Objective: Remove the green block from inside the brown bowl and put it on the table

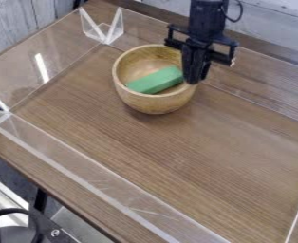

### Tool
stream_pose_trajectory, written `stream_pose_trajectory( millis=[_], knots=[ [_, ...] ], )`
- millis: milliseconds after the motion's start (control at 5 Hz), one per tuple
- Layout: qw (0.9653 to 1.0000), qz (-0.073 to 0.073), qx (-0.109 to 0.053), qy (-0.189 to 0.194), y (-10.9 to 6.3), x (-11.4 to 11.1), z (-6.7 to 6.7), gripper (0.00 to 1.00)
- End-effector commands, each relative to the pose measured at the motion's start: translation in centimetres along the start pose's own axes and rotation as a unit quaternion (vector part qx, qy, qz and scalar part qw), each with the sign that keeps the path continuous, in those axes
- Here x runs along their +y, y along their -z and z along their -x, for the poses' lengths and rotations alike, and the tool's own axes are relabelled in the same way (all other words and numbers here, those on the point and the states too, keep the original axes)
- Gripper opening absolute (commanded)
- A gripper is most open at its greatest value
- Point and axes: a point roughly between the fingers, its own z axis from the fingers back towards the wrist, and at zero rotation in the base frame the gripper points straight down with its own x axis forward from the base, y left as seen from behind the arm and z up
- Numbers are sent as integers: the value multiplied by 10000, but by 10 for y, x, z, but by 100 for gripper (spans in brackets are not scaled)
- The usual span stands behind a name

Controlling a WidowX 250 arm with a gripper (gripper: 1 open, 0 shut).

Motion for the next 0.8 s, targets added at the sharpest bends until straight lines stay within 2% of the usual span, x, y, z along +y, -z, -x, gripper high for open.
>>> stream_pose_trajectory(
  millis=[0,200,600],
  knots=[
    [9993,-87,-312,165,-6,-7,2,0],
    [9987,-146,-318,376,7,-15,7,0],
    [9987,-100,-464,171,8,-4,-2,0]
  ],
)
